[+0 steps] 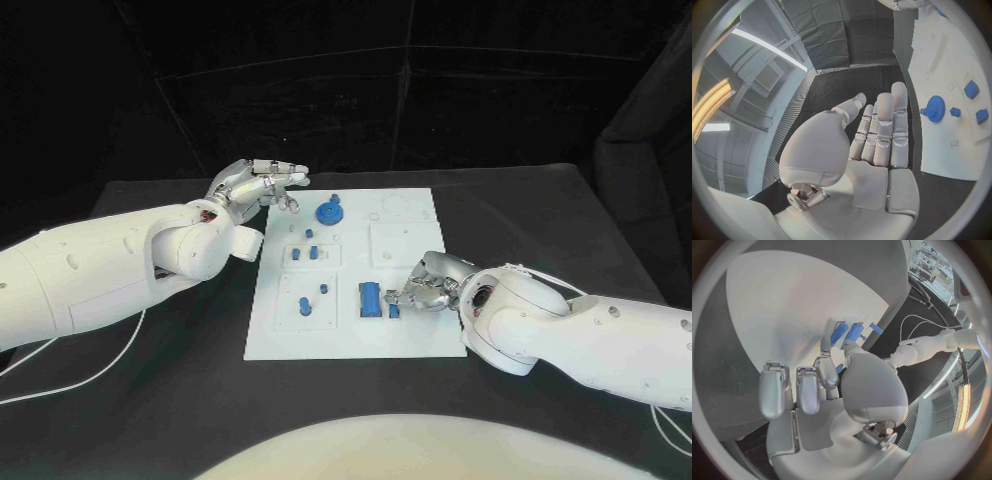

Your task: Assemble the parts on the task board

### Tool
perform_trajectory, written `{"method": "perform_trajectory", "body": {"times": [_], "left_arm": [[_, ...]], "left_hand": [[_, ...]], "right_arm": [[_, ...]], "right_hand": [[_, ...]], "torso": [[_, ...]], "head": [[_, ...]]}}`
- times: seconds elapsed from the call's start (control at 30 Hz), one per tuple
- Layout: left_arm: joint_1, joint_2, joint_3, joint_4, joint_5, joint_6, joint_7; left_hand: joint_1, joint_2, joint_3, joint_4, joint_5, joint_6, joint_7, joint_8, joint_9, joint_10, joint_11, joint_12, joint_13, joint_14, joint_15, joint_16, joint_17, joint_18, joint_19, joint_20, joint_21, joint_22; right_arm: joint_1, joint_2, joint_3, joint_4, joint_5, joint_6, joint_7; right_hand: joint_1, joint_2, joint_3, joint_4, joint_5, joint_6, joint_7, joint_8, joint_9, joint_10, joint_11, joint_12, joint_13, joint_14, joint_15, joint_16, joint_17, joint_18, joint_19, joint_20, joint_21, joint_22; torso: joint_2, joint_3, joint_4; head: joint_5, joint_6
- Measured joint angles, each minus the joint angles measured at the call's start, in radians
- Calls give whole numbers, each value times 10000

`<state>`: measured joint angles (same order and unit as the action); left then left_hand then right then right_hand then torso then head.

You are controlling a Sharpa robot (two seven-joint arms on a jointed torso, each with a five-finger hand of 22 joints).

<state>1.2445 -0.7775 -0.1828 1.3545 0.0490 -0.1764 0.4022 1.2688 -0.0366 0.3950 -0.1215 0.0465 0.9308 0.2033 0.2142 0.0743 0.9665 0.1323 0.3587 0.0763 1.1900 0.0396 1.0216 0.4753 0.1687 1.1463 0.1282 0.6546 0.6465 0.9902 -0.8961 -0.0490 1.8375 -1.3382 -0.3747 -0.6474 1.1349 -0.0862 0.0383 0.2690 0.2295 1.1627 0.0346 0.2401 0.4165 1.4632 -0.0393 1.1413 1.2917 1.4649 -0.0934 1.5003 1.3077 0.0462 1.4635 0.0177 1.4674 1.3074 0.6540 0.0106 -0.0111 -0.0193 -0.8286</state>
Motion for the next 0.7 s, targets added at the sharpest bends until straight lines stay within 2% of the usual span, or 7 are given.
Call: {"method": "perform_trajectory", "body": {"times": [0.27,0.7], "left_arm": [[0,-6,0,-13,0,20,-17],[0,-2,0,-19,0,38,-30]], "left_hand": [[0,0,0,0,0,-38,38,0,0,-36,-36,0,0,0,0,0,-13,0,0,0,0,0],[0,0,0,0,0,-37,37,0,0,-35,-36,0,0,0,0,0,-12,0,0,0,0,1]], "right_arm": [[0,-244,1,285,99,208,654],[-1,-322,0,126,186,801,829]], "right_hand": [[561,56,-462,-257,-666,-35,36,-40,61,-7,7,-202,-67,0,0,-133,-1,0,0,0,-116,0],[1163,401,-628,-585,-670,-71,71,-81,104,-39,39,-262,-76,1,2,-170,-1,0,0,0,-117,0]], "torso": [[-8,3,-13],[-6,-3,4]], "head": [[-35,8],[-103,37]]}}
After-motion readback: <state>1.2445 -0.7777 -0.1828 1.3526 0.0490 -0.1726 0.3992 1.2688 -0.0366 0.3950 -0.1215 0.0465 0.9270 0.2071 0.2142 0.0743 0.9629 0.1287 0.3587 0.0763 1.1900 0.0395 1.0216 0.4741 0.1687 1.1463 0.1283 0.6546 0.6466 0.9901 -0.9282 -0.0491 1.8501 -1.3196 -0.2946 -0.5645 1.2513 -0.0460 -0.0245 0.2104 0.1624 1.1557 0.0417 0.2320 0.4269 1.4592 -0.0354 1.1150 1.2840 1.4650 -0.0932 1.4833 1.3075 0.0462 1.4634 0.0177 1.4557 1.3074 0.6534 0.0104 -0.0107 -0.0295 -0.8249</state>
